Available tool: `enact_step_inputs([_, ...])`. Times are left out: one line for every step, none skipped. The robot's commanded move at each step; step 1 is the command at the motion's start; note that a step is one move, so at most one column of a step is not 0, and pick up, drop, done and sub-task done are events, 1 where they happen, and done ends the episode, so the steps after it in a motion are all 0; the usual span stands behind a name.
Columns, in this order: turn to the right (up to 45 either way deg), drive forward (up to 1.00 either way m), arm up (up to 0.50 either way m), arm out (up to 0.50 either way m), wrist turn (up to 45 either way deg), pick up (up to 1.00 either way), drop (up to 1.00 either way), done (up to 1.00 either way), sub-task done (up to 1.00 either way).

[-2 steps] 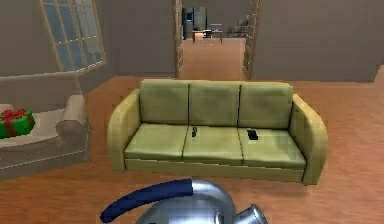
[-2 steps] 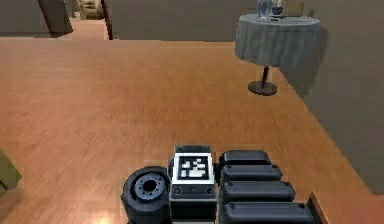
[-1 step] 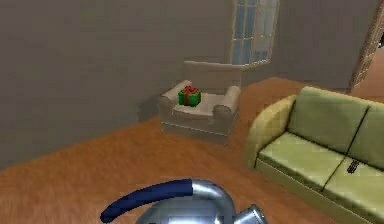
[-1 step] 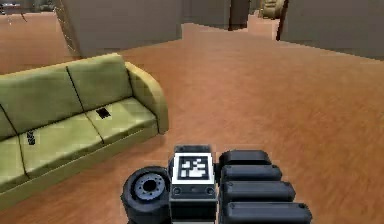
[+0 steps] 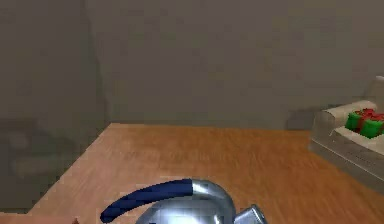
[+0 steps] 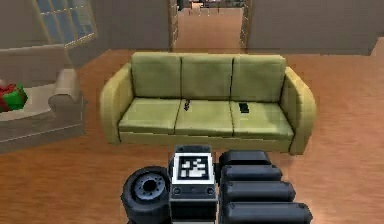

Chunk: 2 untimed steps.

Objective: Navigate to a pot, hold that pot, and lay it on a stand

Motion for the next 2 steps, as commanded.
enact_step_inputs([-33.0, 0.0, 0.0, 0.0, 0.0, 0.0, 0.0, 0.0, 0.0])
enact_step_inputs([45.0, 0.0, 0.0, 0.0, 0.0, 0.0, 0.0, 0.0, 0.0])
